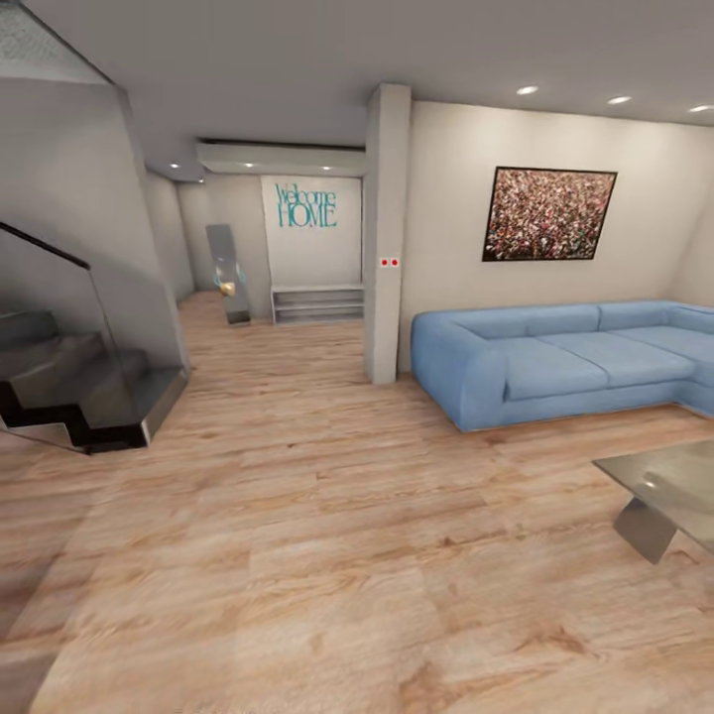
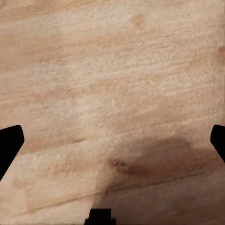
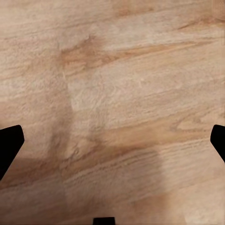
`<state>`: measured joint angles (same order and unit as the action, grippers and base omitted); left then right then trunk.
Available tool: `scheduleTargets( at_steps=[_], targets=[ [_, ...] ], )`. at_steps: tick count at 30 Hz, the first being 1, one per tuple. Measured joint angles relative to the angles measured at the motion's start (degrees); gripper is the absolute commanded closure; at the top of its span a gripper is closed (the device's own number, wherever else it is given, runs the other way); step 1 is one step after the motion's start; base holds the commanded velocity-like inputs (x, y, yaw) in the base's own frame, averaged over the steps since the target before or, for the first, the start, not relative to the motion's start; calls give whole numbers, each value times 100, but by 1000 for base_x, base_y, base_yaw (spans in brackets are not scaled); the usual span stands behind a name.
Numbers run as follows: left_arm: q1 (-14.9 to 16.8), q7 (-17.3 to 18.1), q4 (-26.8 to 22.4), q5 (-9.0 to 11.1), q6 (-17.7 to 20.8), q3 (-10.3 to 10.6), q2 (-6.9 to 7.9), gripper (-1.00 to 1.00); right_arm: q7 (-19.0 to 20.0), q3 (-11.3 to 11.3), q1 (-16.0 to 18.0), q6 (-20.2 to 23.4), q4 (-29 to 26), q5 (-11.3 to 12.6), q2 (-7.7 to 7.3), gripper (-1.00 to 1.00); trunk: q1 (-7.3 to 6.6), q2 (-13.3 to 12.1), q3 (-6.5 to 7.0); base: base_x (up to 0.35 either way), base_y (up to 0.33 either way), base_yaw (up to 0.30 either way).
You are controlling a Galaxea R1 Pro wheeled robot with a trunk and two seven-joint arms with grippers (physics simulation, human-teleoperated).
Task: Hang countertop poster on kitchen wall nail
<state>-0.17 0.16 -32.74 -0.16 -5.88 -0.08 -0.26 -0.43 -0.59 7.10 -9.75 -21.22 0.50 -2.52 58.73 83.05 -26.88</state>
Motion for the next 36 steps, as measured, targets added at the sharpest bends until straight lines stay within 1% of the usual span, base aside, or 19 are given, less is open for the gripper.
scheduleTargets(
  at_steps=[7, 14, 21, 36],
  targets=[
    [0, 0, 2, -3, 0, 0, 0, -100, 9, 2, 0, 0, -3, -2, 3, -100, 1, 0, -3, -70, -138, 223],
    [1, 0, 8, -5, -2, 0, 0, -100, 23, 2, 0, 8, 5, -9, -2, -100, 2, 0, -4, -173, -263, 83],
    [0, 0, 10, -6, 0, 0, 0, -100, 13, 6, -3, -3, 8, -12, 8, -100, 1, 0, -4, -147, -248, 244],
    [0, -16, 12, -8, 11, -8, 5, -100, -3, 10, -3, -2, 10, -33, 24, -100, 0, 0, -4, -8, -18, 294]
  ],
)
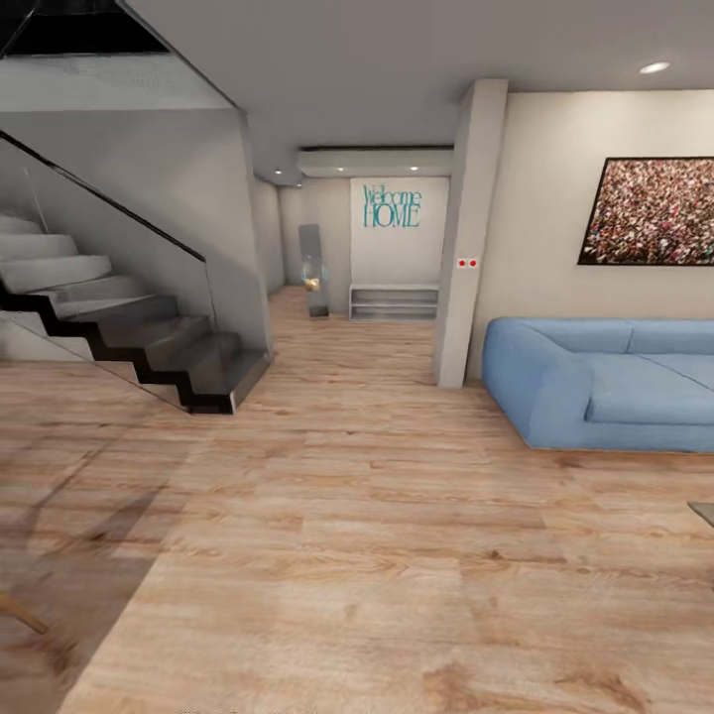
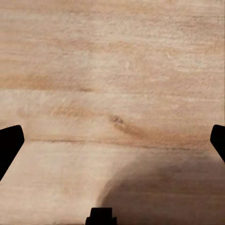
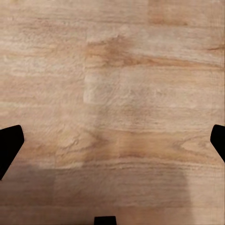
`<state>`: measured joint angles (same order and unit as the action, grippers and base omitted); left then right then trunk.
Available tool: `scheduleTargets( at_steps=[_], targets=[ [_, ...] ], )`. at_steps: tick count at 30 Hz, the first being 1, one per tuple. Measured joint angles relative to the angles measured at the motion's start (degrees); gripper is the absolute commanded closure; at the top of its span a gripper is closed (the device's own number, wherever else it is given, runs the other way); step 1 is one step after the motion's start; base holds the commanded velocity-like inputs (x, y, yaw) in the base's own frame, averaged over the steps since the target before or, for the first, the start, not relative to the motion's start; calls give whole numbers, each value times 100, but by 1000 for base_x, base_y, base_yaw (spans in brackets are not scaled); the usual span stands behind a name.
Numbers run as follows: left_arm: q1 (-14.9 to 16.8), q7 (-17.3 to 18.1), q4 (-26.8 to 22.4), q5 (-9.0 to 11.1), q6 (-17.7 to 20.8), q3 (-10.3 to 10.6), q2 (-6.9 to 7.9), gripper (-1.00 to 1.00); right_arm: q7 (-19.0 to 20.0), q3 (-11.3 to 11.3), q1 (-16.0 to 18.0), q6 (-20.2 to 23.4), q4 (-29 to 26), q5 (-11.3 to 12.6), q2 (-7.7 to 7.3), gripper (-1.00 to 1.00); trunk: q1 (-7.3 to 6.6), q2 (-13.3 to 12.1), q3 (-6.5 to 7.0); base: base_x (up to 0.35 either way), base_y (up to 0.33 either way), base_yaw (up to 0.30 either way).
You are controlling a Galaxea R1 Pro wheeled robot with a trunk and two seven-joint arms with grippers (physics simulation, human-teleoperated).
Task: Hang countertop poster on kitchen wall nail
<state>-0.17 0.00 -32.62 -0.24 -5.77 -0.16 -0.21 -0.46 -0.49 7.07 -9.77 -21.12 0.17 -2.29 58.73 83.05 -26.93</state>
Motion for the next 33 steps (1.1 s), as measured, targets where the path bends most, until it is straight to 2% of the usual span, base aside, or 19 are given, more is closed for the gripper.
scheduleTargets(
  at_steps=[9, 17, 19, 33],
  targets=[
    [0, 0, -1, 3, -8, -4, 4, -100, 5, 0, 1, 6, -1, -1, -2, -100, 2, 0, -2, -90, -91, 283],
    [1, 0, 6, 0, -13, -5, 5, -100, 33, 0, -2, 18, 46, -1, -11, -100, 3, 0, -5, -242, -228, 98],
    [0, 0, 7, 1, -13, -7, 5, -100, 26, 5, 0, 13, 191, -1, -9, -100, 3, 0, -5, -264, -228, 255],
    [0, 0, 238, 8, -31, -7, -2, -100, -1, 8, 0, 3, 236, -1, -1, -100, 2, 0, -5, -268, -200, 287]
  ],
)
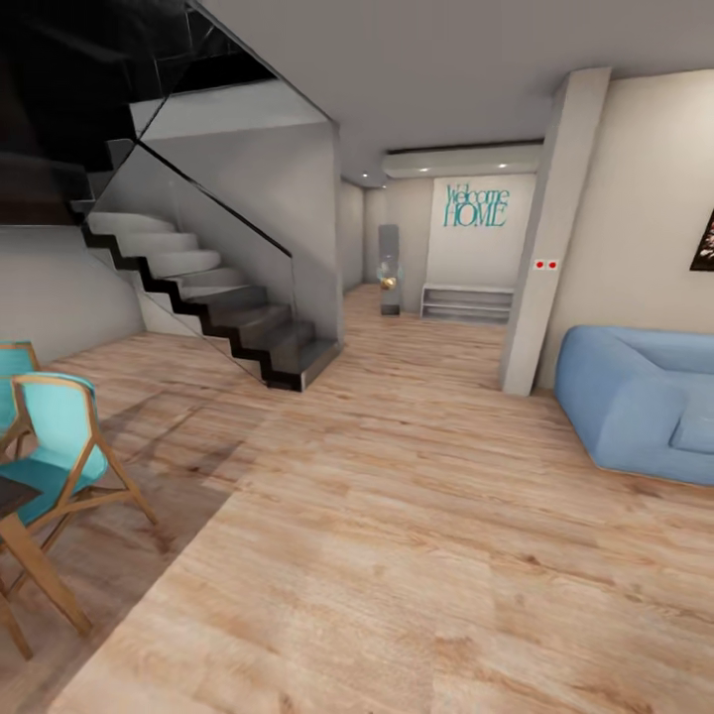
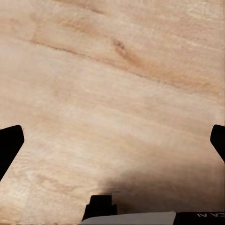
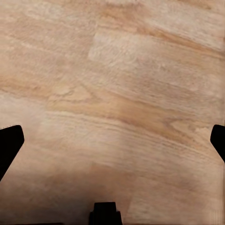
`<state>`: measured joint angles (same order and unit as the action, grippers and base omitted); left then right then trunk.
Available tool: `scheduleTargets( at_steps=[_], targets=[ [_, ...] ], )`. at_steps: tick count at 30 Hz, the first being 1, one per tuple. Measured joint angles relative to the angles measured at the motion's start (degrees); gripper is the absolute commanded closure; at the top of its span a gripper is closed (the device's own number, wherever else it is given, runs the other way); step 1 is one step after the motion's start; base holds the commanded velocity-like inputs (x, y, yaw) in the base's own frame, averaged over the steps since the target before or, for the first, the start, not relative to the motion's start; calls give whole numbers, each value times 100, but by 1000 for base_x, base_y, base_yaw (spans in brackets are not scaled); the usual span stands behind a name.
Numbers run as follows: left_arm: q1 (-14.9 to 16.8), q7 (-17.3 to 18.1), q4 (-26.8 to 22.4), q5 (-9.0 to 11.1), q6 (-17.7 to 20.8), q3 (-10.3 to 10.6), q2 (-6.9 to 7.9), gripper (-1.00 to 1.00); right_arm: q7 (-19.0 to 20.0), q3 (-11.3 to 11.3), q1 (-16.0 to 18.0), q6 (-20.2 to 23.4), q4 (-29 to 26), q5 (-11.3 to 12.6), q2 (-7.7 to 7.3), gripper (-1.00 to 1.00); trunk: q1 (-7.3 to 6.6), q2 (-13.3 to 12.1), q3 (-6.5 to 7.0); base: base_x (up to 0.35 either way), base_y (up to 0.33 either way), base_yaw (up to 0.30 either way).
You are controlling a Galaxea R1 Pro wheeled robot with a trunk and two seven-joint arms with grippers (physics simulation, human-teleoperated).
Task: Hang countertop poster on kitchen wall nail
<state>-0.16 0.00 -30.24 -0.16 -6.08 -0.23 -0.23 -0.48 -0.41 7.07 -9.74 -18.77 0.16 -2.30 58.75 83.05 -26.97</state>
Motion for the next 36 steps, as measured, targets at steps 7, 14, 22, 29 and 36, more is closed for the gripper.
scheduleTargets(
  at_steps=[7, 14, 22, 29, 36],
  targets=[
    [0, -6, 18, 7, 2, -6, -1, -100, -29, 0, -1, -1, 3, -36, 1, -100, -2, 0, 0, -67, -55, 294],
    [0, -9, 17, 8, 2, -8, 0, -100, -437, 0, 1, -1, 9, -209, 15, -100, -2, 0, 0, -10, 7, 295],
    [0, -8, 21, 8, 3, -14, 3, -100, -537, 0, -3, 12, 23, -260, 10, -100, -1, 0, 0, -63, 238, 172],
    [0, -8, 17, 8, 2, -9, 2, -100, -547, 0, 0, 10, 27, -262, 14, -100, -2, 0, 0, -109, 114, 274],
    [0, -8, 15, 8, 2, -15, 4, -100, -551, 0, 0, 6, 26, -263, 13, -100, -2, 0, 0, -16, 16, 292]
  ],
)
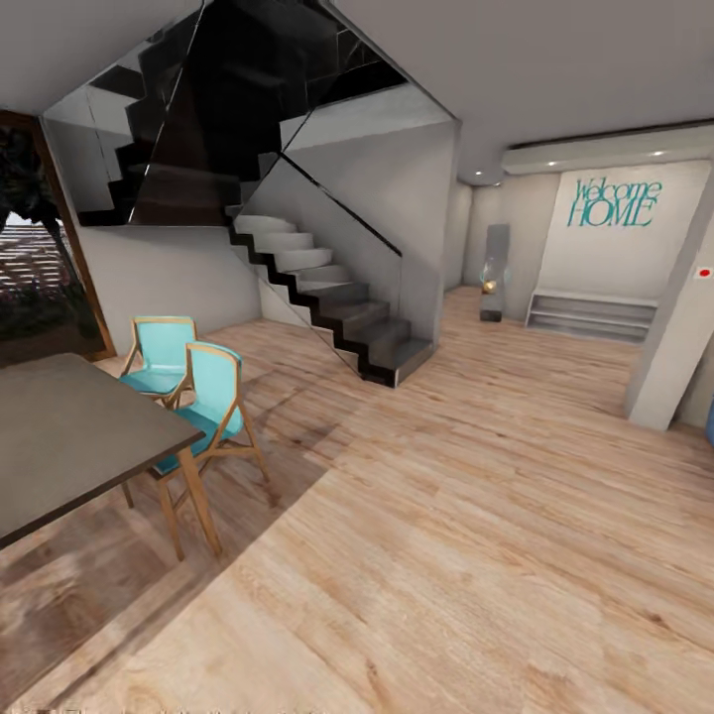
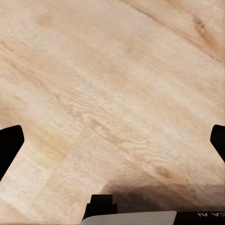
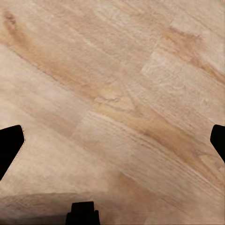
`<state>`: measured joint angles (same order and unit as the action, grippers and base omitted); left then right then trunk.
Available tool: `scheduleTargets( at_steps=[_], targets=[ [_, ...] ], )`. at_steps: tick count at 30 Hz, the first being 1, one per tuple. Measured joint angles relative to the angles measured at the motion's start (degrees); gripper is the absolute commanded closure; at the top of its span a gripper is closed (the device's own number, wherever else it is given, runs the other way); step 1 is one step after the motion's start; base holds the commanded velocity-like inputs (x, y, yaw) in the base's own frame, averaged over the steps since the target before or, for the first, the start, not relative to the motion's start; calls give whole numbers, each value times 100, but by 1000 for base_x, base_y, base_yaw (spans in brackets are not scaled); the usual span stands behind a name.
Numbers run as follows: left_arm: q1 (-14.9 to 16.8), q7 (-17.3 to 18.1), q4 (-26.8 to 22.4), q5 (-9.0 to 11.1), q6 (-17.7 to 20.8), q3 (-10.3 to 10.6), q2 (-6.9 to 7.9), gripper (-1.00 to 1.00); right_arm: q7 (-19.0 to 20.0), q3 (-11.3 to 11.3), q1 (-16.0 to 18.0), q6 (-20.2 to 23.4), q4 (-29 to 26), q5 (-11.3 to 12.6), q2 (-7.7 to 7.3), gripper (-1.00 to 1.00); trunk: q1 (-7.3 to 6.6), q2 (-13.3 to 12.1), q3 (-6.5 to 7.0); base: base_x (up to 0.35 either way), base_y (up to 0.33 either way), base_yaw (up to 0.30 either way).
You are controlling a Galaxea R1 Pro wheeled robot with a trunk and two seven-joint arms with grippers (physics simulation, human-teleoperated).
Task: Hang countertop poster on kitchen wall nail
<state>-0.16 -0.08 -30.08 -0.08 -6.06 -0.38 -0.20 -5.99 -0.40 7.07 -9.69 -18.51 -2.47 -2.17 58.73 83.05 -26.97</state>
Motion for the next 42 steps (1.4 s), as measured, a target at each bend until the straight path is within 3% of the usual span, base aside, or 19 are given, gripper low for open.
scheduleTargets(
  at_steps=[9, 24, 27, 33, 42],
  targets=[
    [0, 0, 1, 0, -2, -1, 1, -100, 10, 12, 2, 12, -7, 0, -3, -100, 2, 0, -1, -146, -153, 228],
    [0, -7, 0, 6, 1, -27, 3, -100, 7, 216, -1, 1, 9, 0, 0, -100, 0, 0, -2, -93, -145, 241],
    [0, -7, 0, 6, 1, -98, 3, -100, 2, 219, 0, -2, 9, 0, 1, -100, 0, 0, -2, -7, -13, 291],
    [0, 3, 0, 8, -3, -434, 4, -100, -3, 222, -3, -5, 9, 0, 5, -100, 0, 0, -2, -2, -4, 294],
    [0, 8, -2, 8, 1, -519, 4, -100, 4, 226, 1, -2, 10, 0, 3, -100, 0, 0, -3, 0, 123, 255]
  ],
)
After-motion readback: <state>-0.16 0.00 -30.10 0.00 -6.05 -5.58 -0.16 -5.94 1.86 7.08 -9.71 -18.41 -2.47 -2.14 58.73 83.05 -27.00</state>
